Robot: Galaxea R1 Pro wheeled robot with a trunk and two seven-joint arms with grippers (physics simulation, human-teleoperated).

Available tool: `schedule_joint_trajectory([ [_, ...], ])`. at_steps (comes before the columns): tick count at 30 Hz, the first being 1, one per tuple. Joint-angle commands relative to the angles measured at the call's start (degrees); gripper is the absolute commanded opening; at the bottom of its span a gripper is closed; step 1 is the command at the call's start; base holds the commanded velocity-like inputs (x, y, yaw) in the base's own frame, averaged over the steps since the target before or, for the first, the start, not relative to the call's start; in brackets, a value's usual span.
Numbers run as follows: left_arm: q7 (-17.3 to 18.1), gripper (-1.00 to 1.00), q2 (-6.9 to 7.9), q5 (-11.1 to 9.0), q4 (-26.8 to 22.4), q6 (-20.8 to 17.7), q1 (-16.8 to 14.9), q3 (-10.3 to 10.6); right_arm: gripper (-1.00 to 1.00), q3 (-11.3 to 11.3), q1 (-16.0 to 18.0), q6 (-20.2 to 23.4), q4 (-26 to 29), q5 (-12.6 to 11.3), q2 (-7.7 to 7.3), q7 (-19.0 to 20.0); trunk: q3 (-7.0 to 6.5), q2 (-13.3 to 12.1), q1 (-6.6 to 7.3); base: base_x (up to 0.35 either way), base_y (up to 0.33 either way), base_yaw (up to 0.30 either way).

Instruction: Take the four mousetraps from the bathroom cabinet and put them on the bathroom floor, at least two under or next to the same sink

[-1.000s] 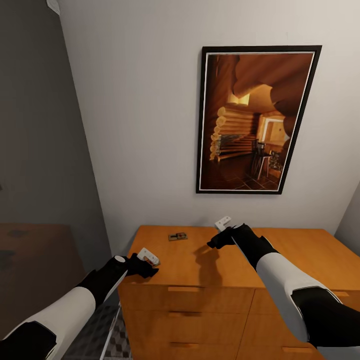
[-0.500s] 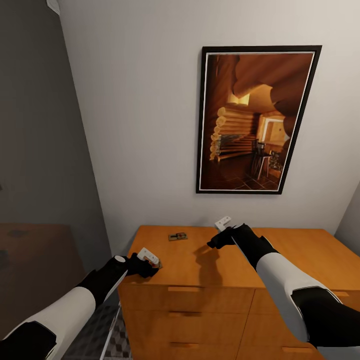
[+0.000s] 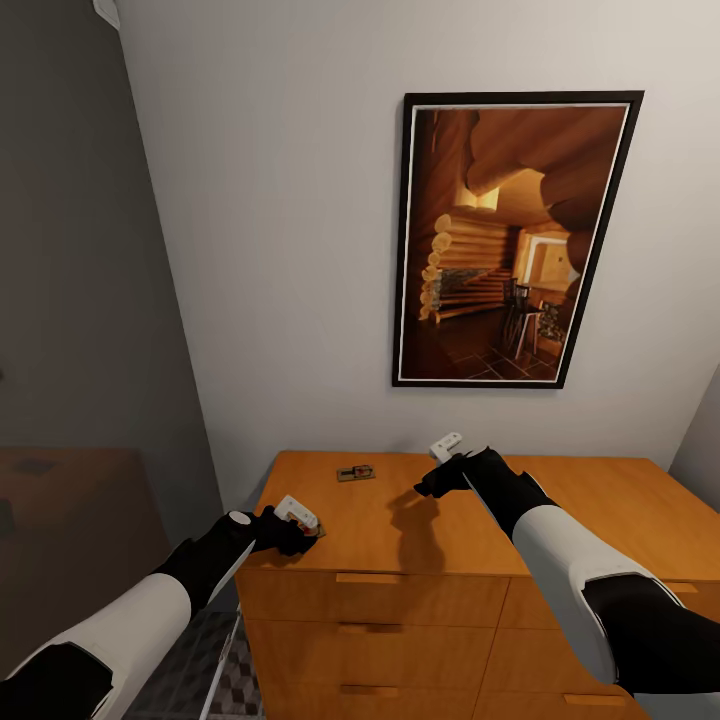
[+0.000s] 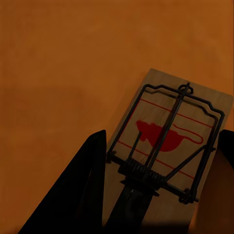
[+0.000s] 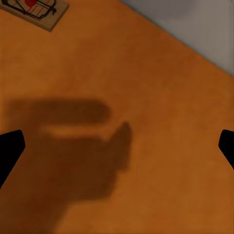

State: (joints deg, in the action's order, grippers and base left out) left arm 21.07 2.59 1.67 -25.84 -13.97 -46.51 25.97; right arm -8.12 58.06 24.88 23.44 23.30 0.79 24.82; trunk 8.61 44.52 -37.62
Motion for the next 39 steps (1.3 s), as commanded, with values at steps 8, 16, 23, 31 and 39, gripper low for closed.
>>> schedule_joint_trajectory([
  [8, 0.1, -1.00, 0.00, 0.6, 0.3, -0.3, 0.0, 0.3, 1.00, 0.0, 0.0, 0.2, 0.1, 0.6, 0.00, 0.4, 0.11, 0.1, -0.02, 0.000, 0.000, 0.000],
  [16, 0.2, -1.00, 0.03, 0.5, 0.3, -0.3, 0.0, 0.3, 1.00, 0.0, 0.0, 0.2, 0.1, 0.6, 0.00, 0.3, -0.25, -0.7, 0.42, 0.000, 0.000, 0.000],
  [23, 0.2, -1.00, -0.04, 0.4, 0.3, -0.3, 0.0, 0.2, 1.00, 0.0, 0.0, 0.3, 0.1, 0.6, 0.00, 0.3, -1.50, -3.6, 1.96, 0.000, 0.000, 0.000],
  [31, 0.1, -1.00, -0.07, 0.5, 0.3, -0.2, 0.0, 0.3, 1.00, 0.0, 0.0, 0.3, 0.1, 0.6, 0.00, 0.3, -2.94, -6.8, 3.71, 0.000, 0.000, 0.000],
  [39, 0.1, -1.00, -0.04, 0.5, -0.1, -0.2, 0.0, 0.3, 1.00, -0.1, 0.0, 0.3, -0.5, 0.7, 0.14, 0.2, -4.38, -10.0, 5.47, 0.000, 0.000, 0.000],
])
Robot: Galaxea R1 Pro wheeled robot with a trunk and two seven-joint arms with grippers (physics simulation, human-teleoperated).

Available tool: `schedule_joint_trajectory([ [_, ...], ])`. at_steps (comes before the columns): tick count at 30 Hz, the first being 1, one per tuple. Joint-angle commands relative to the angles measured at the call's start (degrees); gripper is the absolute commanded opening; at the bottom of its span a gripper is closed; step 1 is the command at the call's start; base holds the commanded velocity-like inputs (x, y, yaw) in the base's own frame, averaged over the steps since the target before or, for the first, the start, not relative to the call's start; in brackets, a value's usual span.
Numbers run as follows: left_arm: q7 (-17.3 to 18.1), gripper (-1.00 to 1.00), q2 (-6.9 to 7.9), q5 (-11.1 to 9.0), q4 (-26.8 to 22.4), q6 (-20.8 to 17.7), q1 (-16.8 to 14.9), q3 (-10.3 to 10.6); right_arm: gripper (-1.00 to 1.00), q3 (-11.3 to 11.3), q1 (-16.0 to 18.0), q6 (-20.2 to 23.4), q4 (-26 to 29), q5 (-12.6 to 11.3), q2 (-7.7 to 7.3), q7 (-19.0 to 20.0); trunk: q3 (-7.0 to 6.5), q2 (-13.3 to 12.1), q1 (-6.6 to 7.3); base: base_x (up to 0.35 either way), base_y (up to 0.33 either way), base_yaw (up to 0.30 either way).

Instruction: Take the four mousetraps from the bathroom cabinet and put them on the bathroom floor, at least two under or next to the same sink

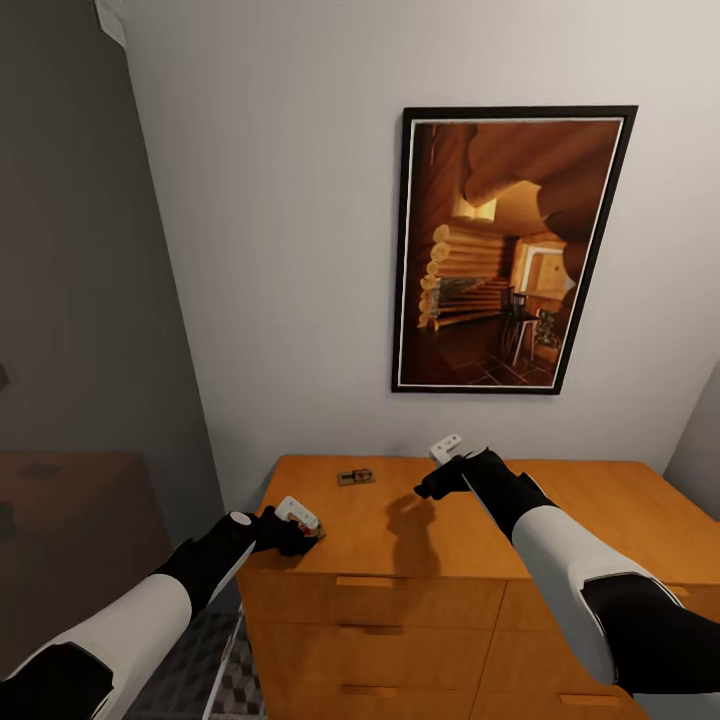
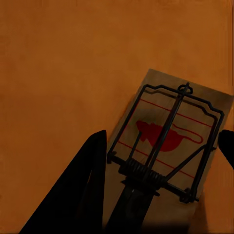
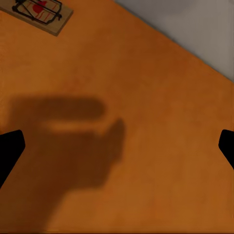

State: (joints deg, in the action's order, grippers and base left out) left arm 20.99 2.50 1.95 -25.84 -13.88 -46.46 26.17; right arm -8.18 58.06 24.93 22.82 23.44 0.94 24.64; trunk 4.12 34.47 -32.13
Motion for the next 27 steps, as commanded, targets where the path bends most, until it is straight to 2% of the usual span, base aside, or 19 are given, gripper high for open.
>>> schedule_joint_trajectory([
  [1, 0.2, -1.00, 0.04, 0.2, -0.3, -0.3, 0.0, 0.1, 1.00, -0.1, 0.0, 0.2, 0.0, 0.6, 0.00, 0.3, -0.07, -0.3, 0.20, 0.000, 0.000, 0.000],
  [9, 0.2, -1.00, -0.42, 0.2, -1.4, -0.4, 0.0, 0.1, 1.00, -0.1, 0.0, 0.1, -0.5, 0.6, 0.03, 0.0, -1.51, -3.5, 1.96, 0.000, 0.000, 0.000],
  [15, 0.3, -1.00, -2.68, 0.2, -1.4, -0.5, 0.0, 0.1, 1.00, -0.2, 0.0, 0.1, -0.5, 0.8, 0.14, 0.1, -2.58, -5.9, 3.28, 0.000, 0.000, 0.000],
  [22, 0.4, -1.00, -3.96, 0.2, -2.3, -0.7, 0.0, 0.0, 1.00, -1.2, 0.0, 0.1, -0.5, 1.6, 0.27, 0.2, -3.84, -8.7, 4.81, 0.000, 0.000, 0.000],
  [24, 0.4, -1.00, -4.28, 0.3, -3.2, -1.4, 0.0, 0.0, 1.00, -1.9, 0.0, 0.1, -0.5, 1.8, 0.28, 0.3, -4.20, -9.5, 5.25, 0.000, 0.000, 0.000],
  [27, 0.2, -1.00, -4.39, 0.2, -4.6, -4.8, 0.0, -0.1, 1.00, -2.7, 0.0, 0.1, -0.5, 1.8, 0.29, 0.4, -4.74, -10.7, 5.91, 0.000, 0.000, 0.000],
])
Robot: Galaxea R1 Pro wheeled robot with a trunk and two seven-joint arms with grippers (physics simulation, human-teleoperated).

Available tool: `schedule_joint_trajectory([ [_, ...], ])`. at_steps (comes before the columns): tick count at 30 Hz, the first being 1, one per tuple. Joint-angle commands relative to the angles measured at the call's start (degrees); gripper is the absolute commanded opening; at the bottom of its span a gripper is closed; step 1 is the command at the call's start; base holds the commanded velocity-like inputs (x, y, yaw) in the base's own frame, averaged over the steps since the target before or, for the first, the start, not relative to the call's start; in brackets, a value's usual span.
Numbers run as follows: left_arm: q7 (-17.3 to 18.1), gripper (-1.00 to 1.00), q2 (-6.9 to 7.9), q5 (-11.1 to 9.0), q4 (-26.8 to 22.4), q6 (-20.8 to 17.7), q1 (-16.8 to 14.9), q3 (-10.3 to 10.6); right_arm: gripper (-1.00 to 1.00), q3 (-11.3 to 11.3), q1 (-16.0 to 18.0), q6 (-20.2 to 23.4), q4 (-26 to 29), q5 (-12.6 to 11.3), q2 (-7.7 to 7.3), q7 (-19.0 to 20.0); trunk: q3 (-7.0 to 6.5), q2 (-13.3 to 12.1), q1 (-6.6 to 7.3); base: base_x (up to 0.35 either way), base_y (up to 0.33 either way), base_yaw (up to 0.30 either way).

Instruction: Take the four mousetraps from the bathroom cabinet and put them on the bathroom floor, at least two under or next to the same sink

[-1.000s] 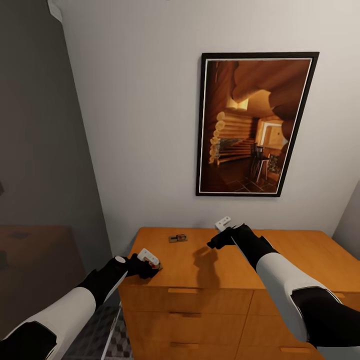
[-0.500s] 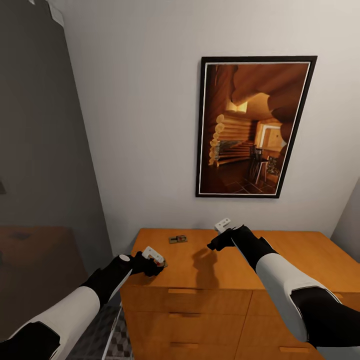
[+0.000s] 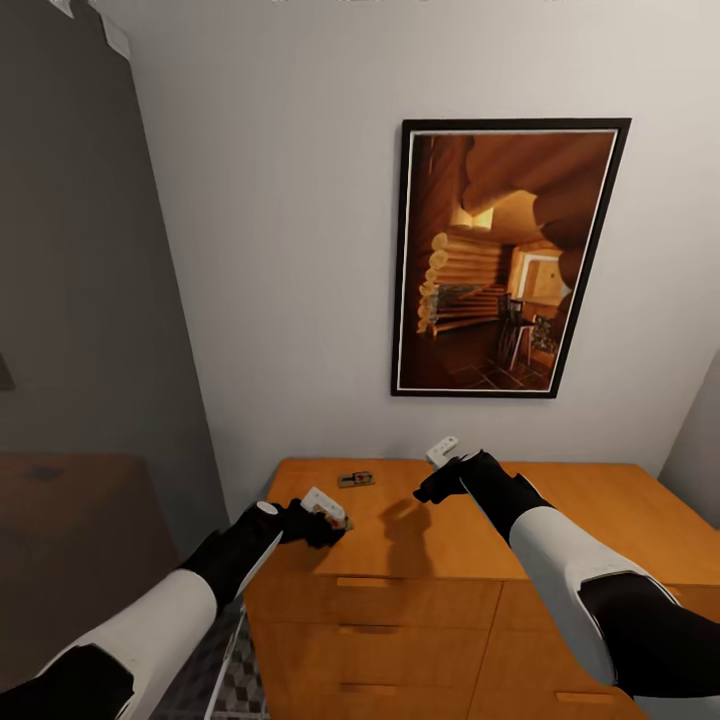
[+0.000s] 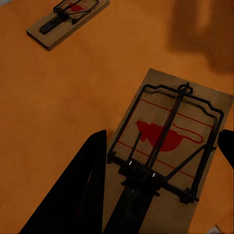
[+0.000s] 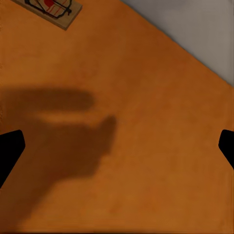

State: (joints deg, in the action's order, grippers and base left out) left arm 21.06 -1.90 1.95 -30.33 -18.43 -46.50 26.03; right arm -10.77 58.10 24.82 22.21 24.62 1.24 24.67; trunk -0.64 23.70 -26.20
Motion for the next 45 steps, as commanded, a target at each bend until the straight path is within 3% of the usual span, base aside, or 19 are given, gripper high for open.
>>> schedule_joint_trajectory([
  [1, 0.1, -1.00, 0.11, 0.2, -0.9, -1.5, 0.0, -0.1, 1.00, -0.2, 0.0, 0.2, 0.1, 0.6, -0.01, 0.4, -0.16, -0.4, 0.20, 0.000, 0.000, 0.000],
  [18, 0.2, -1.00, 0.54, 0.1, -3.8, -9.1, 0.0, -0.4, 1.00, -0.7, 0.0, -0.4, 0.3, 0.8, -0.01, 0.6, -0.34, -0.8, 0.42, 0.000, 0.000, 0.000],
  [26, 0.7, -1.00, 1.49, -0.1, -4.7, -9.3, 0.2, 0.0, 1.00, -5.0, 0.0, -1.7, 0.7, 0.8, 0.03, 0.7, -0.34, -0.8, 0.42, 0.000, 0.000, 0.000],
  [34, 1.1, -1.00, 1.93, 0.0, -6.5, -10.7, 0.3, 0.7, 1.00, -6.1, 0.0, -2.4, 0.9, 0.8, 0.27, 0.7, -0.34, -0.8, 0.42, 0.000, 0.000, 0.000],
  [41, 1.1, -1.00, 1.79, -0.1, -13.9, -20.8, 0.4, 0.8, 1.00, -6.1, 0.0, -2.4, 0.9, 0.7, 0.75, 0.6, -0.34, -0.8, 0.42, 0.000, 0.000, 0.000],
  [45, 1.1, -1.00, 1.74, -0.2, -21.1, -29.4, 0.8, 0.9, 1.00, -6.2, 0.0, -2.5, 0.9, 0.6, 0.89, 0.6, -0.34, -0.8, 0.42, 0.000, 0.000, 0.000],
])
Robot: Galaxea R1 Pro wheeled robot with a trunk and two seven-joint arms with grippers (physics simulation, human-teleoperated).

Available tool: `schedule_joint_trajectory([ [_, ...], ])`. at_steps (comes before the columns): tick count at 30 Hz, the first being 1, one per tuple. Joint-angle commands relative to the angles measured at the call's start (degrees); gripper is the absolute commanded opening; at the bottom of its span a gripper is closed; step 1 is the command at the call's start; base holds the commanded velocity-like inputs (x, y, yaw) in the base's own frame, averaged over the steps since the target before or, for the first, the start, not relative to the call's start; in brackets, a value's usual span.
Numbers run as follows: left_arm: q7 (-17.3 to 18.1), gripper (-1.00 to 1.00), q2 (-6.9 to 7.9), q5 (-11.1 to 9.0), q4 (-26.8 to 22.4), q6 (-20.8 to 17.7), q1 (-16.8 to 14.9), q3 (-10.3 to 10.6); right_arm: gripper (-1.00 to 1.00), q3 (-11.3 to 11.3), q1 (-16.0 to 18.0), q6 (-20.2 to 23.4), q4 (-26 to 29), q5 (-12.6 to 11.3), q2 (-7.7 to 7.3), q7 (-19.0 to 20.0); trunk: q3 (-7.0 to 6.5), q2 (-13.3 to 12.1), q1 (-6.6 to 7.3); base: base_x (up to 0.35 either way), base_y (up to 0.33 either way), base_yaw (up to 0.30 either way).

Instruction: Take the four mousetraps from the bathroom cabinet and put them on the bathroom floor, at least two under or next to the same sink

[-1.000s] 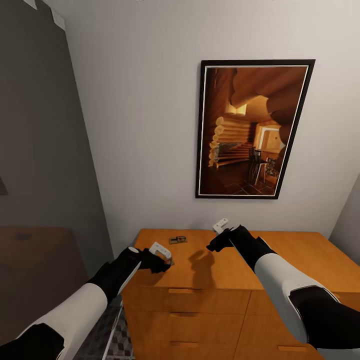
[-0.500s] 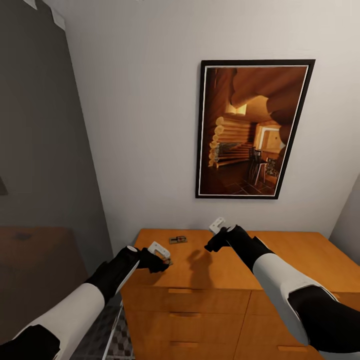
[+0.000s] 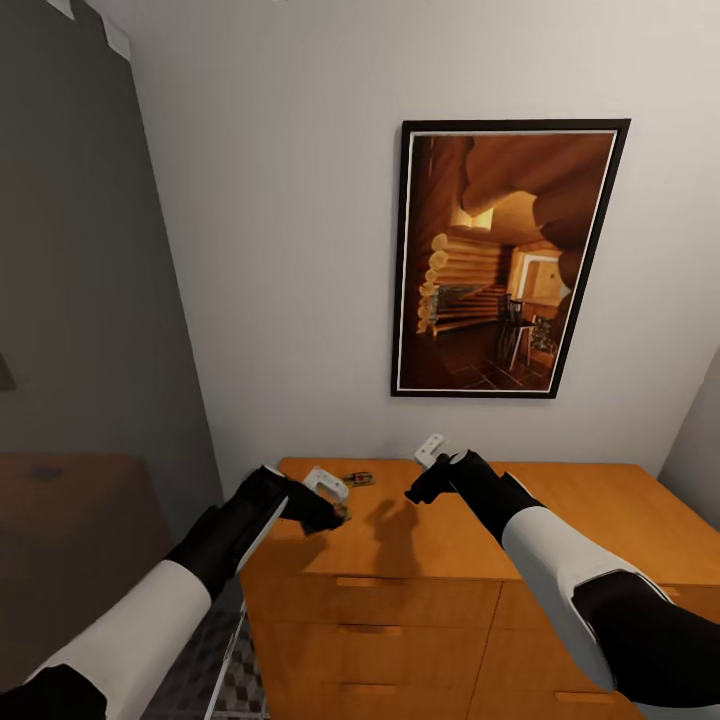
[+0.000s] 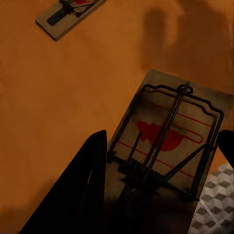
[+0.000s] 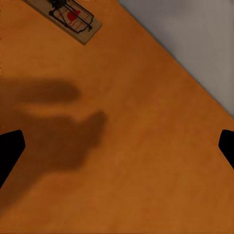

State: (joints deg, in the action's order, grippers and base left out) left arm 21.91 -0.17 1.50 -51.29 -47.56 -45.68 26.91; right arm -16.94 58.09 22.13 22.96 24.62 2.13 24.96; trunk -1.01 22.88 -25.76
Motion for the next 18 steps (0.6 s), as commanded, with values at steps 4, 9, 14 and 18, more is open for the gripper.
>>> schedule_joint_trajectory([
  [4, 0.2, -1.00, 0.09, 0.3, -8.8, -7.2, 1.2, 0.1, 1.00, -0.1, 0.0, 0.1, 0.1, 0.6, 0.04, 0.3, 0.03, 0.0, -0.03, 0.000, 0.000, 0.000],
  [9, 0.2, -1.00, 0.52, 0.4, -18.9, -10.5, 3.2, 0.1, 1.00, -0.1, 0.0, 0.1, 0.0, 0.8, 0.04, 0.3, 0.03, 0.0, -0.03, 0.000, 0.000, 0.000],
  [14, 0.2, -1.00, 1.39, 0.4, -21.6, -11.2, 3.7, 0.1, 1.00, -0.1, 0.0, 0.1, -0.1, 0.9, -0.01, 0.3, 0.03, 0.0, -0.03, 0.000, 0.000, 0.000],
  [18, 0.2, -1.00, 1.64, 0.4, -22.2, -11.6, 3.7, -0.1, 1.00, -0.1, 0.0, 0.1, -0.2, 0.9, -0.02, 0.2, 0.03, 0.0, -0.03, 0.000, 0.000, 0.000],
])
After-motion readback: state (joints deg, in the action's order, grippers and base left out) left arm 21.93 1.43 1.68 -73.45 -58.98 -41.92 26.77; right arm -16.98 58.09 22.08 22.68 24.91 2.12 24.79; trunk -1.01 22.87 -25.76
